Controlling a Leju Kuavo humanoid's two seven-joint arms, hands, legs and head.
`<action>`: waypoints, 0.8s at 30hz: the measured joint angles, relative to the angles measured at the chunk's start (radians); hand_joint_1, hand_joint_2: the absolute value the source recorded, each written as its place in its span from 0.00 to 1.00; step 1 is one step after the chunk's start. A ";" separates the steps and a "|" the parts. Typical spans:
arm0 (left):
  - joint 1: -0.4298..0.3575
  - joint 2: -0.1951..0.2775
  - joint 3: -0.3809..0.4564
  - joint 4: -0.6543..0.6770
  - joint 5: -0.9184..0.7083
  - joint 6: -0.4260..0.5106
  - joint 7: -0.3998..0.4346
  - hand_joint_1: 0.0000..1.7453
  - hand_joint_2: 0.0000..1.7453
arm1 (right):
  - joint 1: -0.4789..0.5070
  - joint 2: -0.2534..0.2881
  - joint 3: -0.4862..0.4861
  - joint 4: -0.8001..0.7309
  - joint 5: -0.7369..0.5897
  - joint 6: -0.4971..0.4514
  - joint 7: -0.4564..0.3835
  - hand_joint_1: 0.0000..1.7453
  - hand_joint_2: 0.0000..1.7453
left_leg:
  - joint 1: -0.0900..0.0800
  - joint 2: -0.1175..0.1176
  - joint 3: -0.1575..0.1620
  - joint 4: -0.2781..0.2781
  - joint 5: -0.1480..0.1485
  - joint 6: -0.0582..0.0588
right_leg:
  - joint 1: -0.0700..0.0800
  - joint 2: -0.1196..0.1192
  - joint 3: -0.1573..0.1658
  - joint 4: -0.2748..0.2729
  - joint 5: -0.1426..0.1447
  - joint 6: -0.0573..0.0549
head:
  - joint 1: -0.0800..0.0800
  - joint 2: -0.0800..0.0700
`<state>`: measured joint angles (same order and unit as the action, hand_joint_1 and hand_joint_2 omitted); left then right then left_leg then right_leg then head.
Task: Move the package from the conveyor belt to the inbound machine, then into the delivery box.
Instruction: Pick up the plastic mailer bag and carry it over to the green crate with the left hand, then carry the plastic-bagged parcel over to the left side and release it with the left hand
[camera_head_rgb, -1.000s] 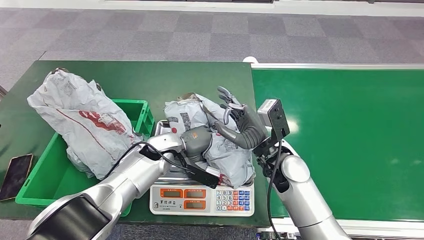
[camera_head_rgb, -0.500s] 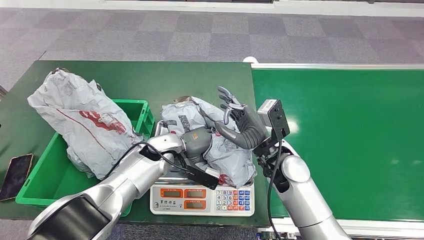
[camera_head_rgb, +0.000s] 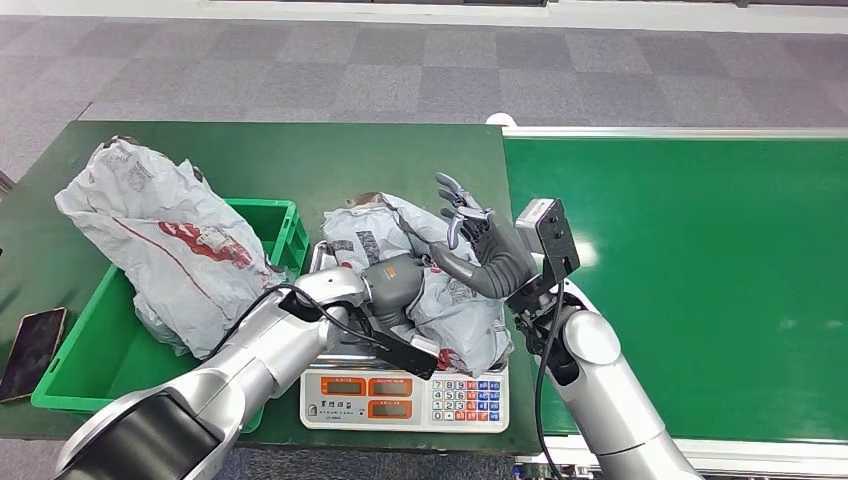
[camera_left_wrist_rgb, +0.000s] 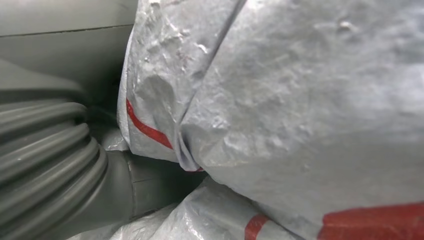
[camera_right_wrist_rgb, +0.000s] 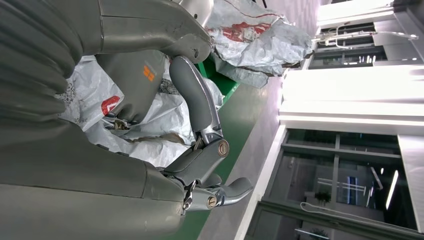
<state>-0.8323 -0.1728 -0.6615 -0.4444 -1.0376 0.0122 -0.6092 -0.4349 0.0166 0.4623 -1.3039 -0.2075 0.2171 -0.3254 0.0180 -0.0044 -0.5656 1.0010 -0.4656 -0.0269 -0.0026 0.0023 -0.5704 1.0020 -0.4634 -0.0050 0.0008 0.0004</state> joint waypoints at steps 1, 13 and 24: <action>0.000 0.000 0.000 0.000 0.000 0.000 0.000 1.00 1.00 | 0.000 0.000 0.000 0.000 0.000 0.000 0.000 0.00 1.00 | 0.000 0.000 0.000 0.000 0.000 0.000 | 0.000 0.000 0.000 0.000 0.000 0.000 | 0.000 0.000; 0.000 0.000 0.000 0.001 0.000 0.000 0.000 1.00 1.00 | 0.000 -0.001 0.000 0.000 0.000 0.000 0.000 0.00 1.00 | 0.000 0.000 0.000 0.000 0.000 0.000 | 0.000 0.000 0.000 0.000 0.000 0.000 | 0.000 0.000; 0.541 0.361 0.517 -0.854 -0.220 0.408 0.333 1.00 1.00 | 0.376 -0.001 -0.251 -0.150 0.129 -0.009 -0.075 0.00 1.00 | -0.003 0.028 0.020 -0.012 -0.013 -0.006 | -0.003 0.026 0.005 0.000 -0.010 -0.006 | -0.007 0.000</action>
<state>-0.2914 0.1884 -0.1445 -1.2984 -1.2576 0.4205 -0.2760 -0.0591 0.0153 0.2114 -1.4536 -0.0784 0.2080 -0.4006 0.0149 0.0233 -0.5452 0.9886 -0.4783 -0.0327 -0.0056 0.0287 -0.5658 1.0023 -0.4732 -0.0113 -0.0064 0.0004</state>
